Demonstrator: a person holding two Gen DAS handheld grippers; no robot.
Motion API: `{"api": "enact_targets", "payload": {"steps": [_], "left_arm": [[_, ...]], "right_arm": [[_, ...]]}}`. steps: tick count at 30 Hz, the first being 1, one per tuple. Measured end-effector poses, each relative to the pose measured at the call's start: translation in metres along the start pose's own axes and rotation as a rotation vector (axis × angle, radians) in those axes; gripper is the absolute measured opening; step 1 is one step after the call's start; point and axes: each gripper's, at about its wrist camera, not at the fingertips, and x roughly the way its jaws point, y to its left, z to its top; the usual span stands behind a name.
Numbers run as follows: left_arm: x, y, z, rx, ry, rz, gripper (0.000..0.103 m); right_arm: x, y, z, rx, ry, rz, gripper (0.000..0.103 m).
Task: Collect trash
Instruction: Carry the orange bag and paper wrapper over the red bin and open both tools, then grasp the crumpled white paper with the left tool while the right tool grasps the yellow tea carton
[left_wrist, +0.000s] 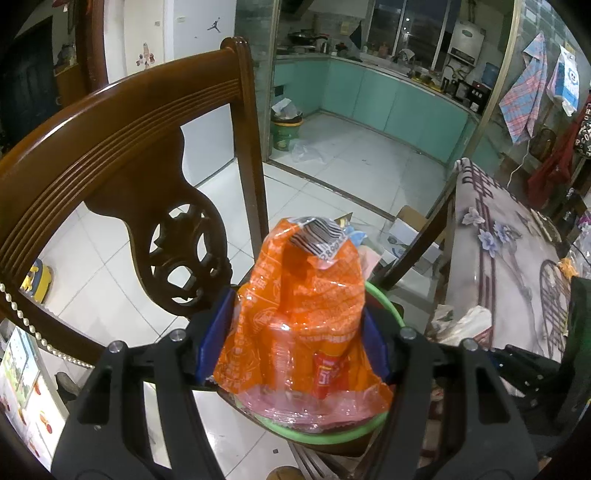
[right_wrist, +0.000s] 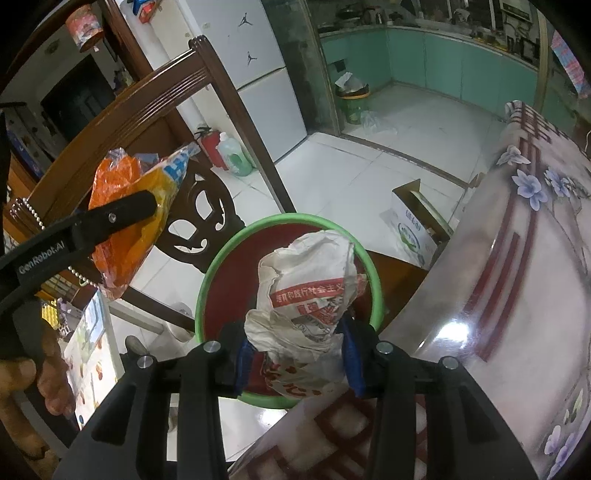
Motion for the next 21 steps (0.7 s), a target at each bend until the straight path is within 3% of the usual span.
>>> {"api": "enact_targets", "payload": {"steps": [1, 2, 3, 12, 18, 21], "left_arm": [[0.001, 0.000, 0.000, 0.000, 0.003, -0.001, 0.068], [0.003, -0.001, 0.001, 0.000, 0.007, 0.006, 0.073], [0.003, 0.000, 0.001, -0.002, 0.006, 0.015, 0.085], [-0.005, -0.005, 0.003, -0.014, -0.024, -0.005, 0.091], [-0.013, -0.033, -0.003, 0.042, -0.030, -0.054, 0.091], [-0.020, -0.055, -0.011, 0.085, -0.035, -0.086, 0.091]], "right_arm": [[0.001, 0.001, 0.000, 0.000, -0.002, -0.004, 0.053], [0.002, 0.001, 0.000, 0.004, -0.003, -0.011, 0.073], [0.001, 0.001, -0.001, 0.009, -0.010, -0.017, 0.078], [-0.038, -0.019, -0.021, 0.057, -0.061, -0.058, 0.077], [-0.122, -0.039, -0.063, 0.050, -0.174, -0.154, 0.083], [-0.180, -0.055, -0.095, 0.032, -0.229, -0.244, 0.085]]}}
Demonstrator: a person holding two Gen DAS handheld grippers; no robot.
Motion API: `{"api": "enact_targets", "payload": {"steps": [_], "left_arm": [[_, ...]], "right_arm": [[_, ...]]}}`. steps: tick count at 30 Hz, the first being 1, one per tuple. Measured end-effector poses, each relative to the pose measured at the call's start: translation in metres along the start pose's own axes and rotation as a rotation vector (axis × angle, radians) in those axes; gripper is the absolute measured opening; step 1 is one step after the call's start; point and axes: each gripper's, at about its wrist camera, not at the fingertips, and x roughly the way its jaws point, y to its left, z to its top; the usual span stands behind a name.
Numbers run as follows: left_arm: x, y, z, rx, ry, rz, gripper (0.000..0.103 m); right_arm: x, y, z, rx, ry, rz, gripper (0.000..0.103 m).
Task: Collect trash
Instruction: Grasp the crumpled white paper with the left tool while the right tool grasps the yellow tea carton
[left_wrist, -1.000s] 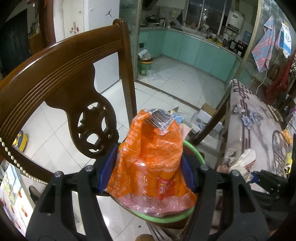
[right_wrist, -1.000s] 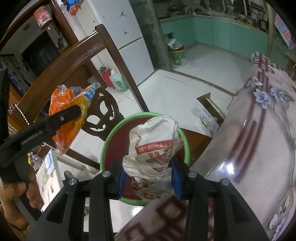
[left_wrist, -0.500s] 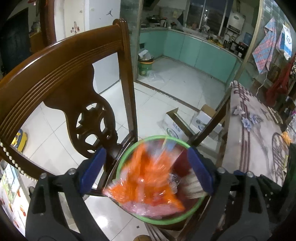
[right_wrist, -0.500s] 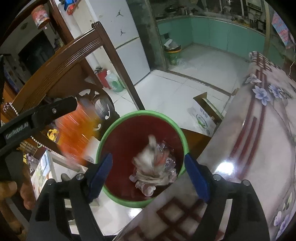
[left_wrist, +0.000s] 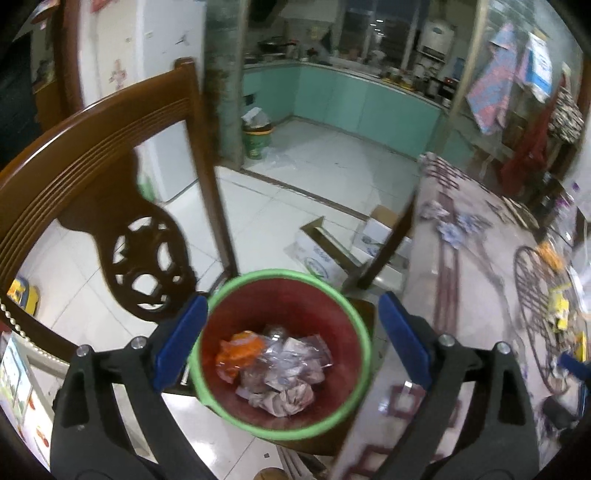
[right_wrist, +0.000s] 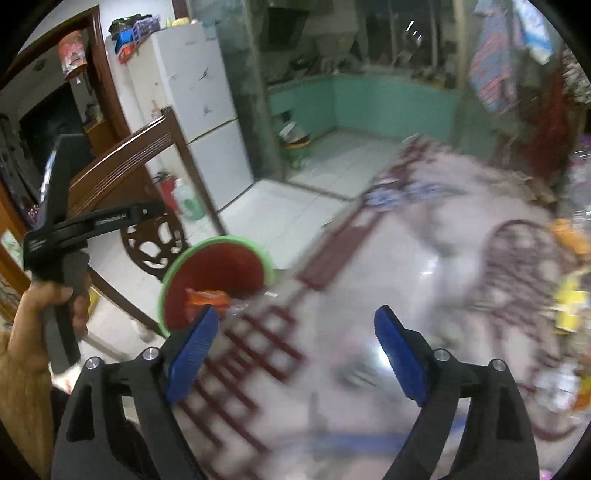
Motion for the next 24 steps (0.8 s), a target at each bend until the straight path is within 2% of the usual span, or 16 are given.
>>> {"api": "enact_targets", "payload": {"steps": [4, 7, 12, 16, 18, 21, 24], "left_arm": [[-0.011, -0.056, -0.019, 0.103, 0.015, -0.054, 0.091], [-0.029, -0.110, -0.037, 0.138, 0.034, -0.172, 0.091], [-0.063, -0.200, -0.077, 0.186, 0.040, -0.327, 0.095], [-0.071, -0.264, -0.107, 0.235, 0.100, -0.406, 0.095], [-0.075, -0.294, -0.122, 0.276, 0.112, -0.422, 0.095], [-0.077, -0.329, -0.138, 0.331, 0.136, -0.433, 0.095], [-0.074, -0.354, -0.148, 0.372, 0.152, -0.425, 0.095]], "right_arm": [[-0.063, -0.048, -0.021, 0.013, -0.054, -0.127, 0.091], [-0.104, -0.102, -0.040, 0.079, -0.080, -0.221, 0.092], [-0.142, -0.215, -0.079, 0.338, -0.051, -0.304, 0.092], [-0.140, -0.301, -0.098, 0.560, -0.026, -0.401, 0.092], [-0.132, -0.330, -0.104, 0.623, 0.002, -0.410, 0.092], [-0.103, -0.366, -0.110, 0.643, 0.092, -0.467, 0.092], [-0.085, -0.383, -0.120, 0.677, 0.139, -0.433, 0.088]]}}
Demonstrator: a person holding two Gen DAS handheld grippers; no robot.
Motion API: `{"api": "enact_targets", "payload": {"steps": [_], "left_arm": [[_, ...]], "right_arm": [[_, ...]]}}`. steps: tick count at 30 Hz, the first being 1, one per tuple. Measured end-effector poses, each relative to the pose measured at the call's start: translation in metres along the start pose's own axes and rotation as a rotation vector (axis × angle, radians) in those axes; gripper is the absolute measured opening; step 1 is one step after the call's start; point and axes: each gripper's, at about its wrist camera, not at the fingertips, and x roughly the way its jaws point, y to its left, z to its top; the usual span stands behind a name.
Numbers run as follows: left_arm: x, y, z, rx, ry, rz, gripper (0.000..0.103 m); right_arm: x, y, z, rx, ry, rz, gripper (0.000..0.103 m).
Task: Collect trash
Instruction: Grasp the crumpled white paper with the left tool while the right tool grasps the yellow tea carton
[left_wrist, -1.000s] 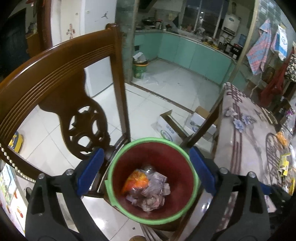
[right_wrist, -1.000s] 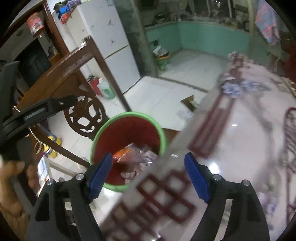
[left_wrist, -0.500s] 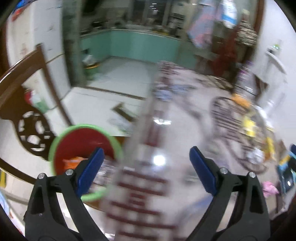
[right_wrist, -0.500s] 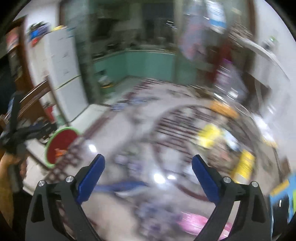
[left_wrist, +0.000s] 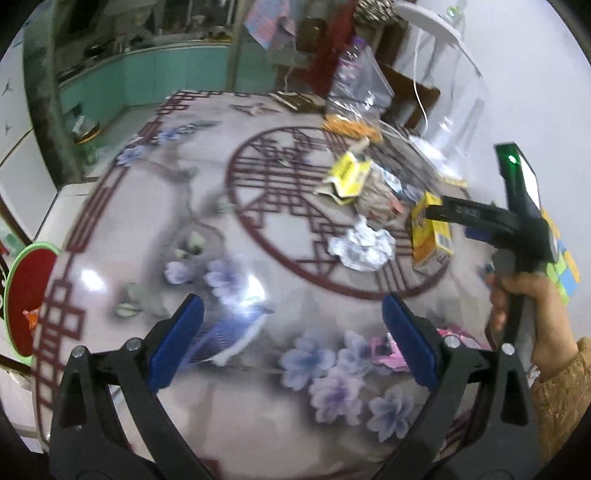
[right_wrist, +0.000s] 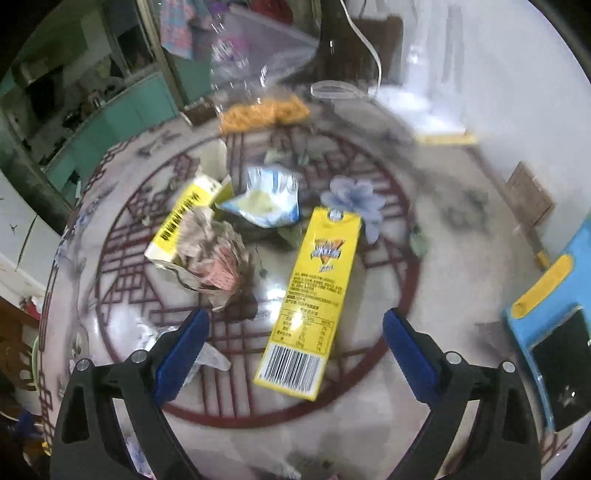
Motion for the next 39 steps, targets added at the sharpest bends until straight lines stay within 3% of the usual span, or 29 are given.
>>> {"api": "enact_targets", "payload": {"steps": [1, 3, 5, 10, 12, 18, 22, 23, 25, 26, 28, 30, 36, 39], "left_arm": [[0.006, -0.006, 0.002, 0.007, 0.008, 0.005, 0.095], [0.019, -0.014, 0.007, 0.007, 0.023, 0.006, 0.095], [0.030, -0.022, 0.012, 0.000, 0.031, -0.003, 0.095], [0.057, -0.049, 0.028, 0.019, 0.040, -0.011, 0.095], [0.068, -0.058, 0.035, 0.032, 0.037, -0.004, 0.095], [0.117, -0.085, 0.047, 0.073, 0.114, 0.034, 0.095], [0.147, -0.093, 0.045, 0.103, 0.169, 0.075, 0.094], [0.153, -0.091, 0.044, 0.101, 0.179, 0.079, 0.092], [0.163, -0.085, 0.041, 0.085, 0.202, 0.065, 0.063], [0.165, -0.081, 0.040, 0.077, 0.207, 0.055, 0.062], [0.162, -0.078, 0.039, 0.078, 0.185, 0.043, 0.052], [0.151, -0.075, 0.041, 0.095, 0.154, 0.056, 0.049], [0.093, -0.058, 0.043, 0.060, 0.032, 0.030, 0.050], [0.069, -0.055, 0.036, 0.094, -0.012, 0.058, 0.052]], "right_arm": [[0.008, 0.000, 0.000, 0.006, 0.015, 0.020, 0.086], [0.016, -0.003, -0.002, -0.007, 0.037, 0.020, 0.068], [0.020, -0.003, -0.004, -0.015, 0.055, 0.014, 0.057], [0.019, -0.007, -0.002, -0.009, 0.064, 0.050, 0.059], [0.019, -0.010, 0.000, -0.003, 0.069, 0.064, 0.073], [0.023, -0.026, 0.003, 0.072, 0.080, 0.098, 0.074], [0.009, -0.032, 0.007, 0.075, 0.024, 0.052, 0.074], [0.006, -0.031, 0.008, 0.067, 0.011, 0.040, 0.074], [-0.002, -0.029, 0.010, 0.040, -0.040, 0.005, 0.074], [-0.005, -0.027, 0.011, 0.030, -0.065, -0.013, 0.076], [-0.009, -0.025, 0.011, 0.011, -0.121, -0.035, 0.077], [-0.008, -0.025, 0.011, 0.009, -0.135, -0.030, 0.077], [0.020, -0.022, 0.009, 0.056, 0.009, 0.070, 0.077], [0.032, -0.010, 0.004, 0.003, 0.046, 0.030, 0.075]]}}
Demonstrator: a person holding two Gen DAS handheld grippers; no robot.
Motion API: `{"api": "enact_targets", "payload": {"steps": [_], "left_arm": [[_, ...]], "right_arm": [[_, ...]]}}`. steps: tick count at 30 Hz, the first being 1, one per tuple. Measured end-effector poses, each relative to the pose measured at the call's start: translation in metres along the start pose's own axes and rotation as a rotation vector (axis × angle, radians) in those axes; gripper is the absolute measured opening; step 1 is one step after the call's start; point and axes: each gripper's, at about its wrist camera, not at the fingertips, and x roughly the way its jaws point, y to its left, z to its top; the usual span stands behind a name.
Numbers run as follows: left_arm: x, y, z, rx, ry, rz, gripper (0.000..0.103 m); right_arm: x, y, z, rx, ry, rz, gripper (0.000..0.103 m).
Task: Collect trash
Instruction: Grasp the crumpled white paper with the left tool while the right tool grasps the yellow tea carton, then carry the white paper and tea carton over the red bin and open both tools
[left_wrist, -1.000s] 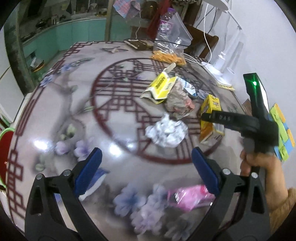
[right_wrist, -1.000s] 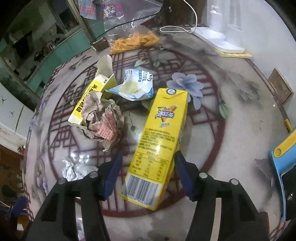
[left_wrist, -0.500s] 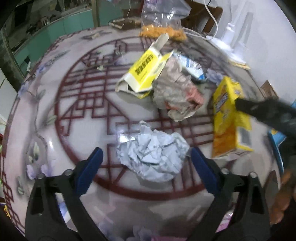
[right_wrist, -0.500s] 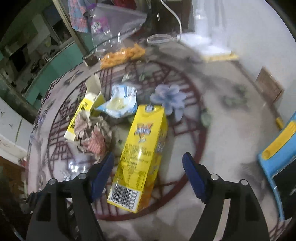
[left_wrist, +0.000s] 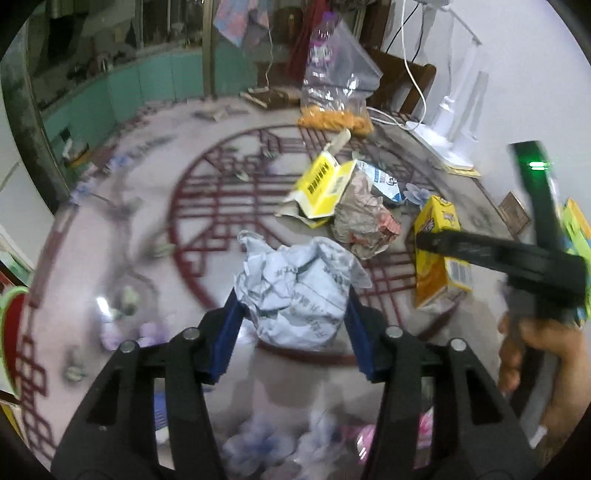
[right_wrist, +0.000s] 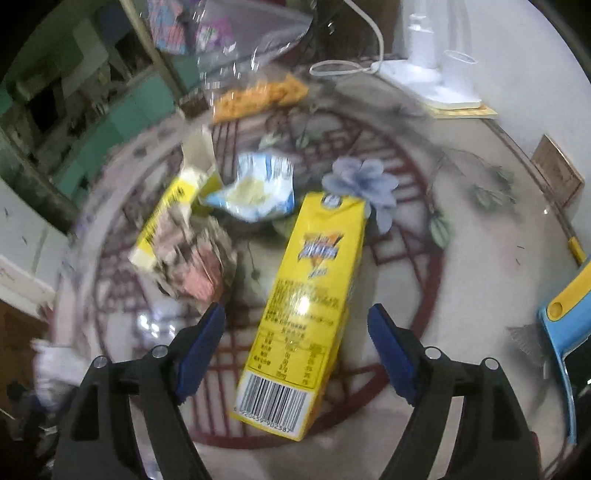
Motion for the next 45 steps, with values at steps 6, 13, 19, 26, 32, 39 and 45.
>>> {"api": "enact_targets", "payload": {"steps": [6, 13, 19, 26, 32, 39, 45], "left_arm": [[-0.034, 0.021, -0.018, 0.020, -0.027, 0.022, 0.052], [-0.059, 0.069, -0.027, -0.042, -0.045, 0.048, 0.052], [-0.087, 0.114, -0.032, -0.110, -0.089, 0.064, 0.052], [-0.116, 0.166, -0.031, -0.178, -0.142, 0.084, 0.052], [-0.136, 0.197, -0.025, -0.131, -0.183, 0.158, 0.052], [-0.149, 0.239, -0.023, -0.134, -0.233, 0.236, 0.052], [-0.151, 0.270, -0.033, -0.182, -0.248, 0.284, 0.052]], "right_arm": [[0.014, 0.015, -0.012, -0.075, 0.043, -0.037, 0.035], [-0.013, 0.019, -0.021, -0.063, -0.010, -0.010, 0.034], [-0.063, 0.047, -0.041, -0.139, -0.105, 0.004, 0.035], [-0.115, 0.096, -0.072, -0.198, -0.244, 0.067, 0.035], [-0.128, 0.138, -0.088, -0.237, -0.275, 0.135, 0.035], [-0.118, 0.188, -0.107, -0.280, -0.243, 0.188, 0.035], [-0.107, 0.226, -0.119, -0.336, -0.217, 0.192, 0.035]]}}
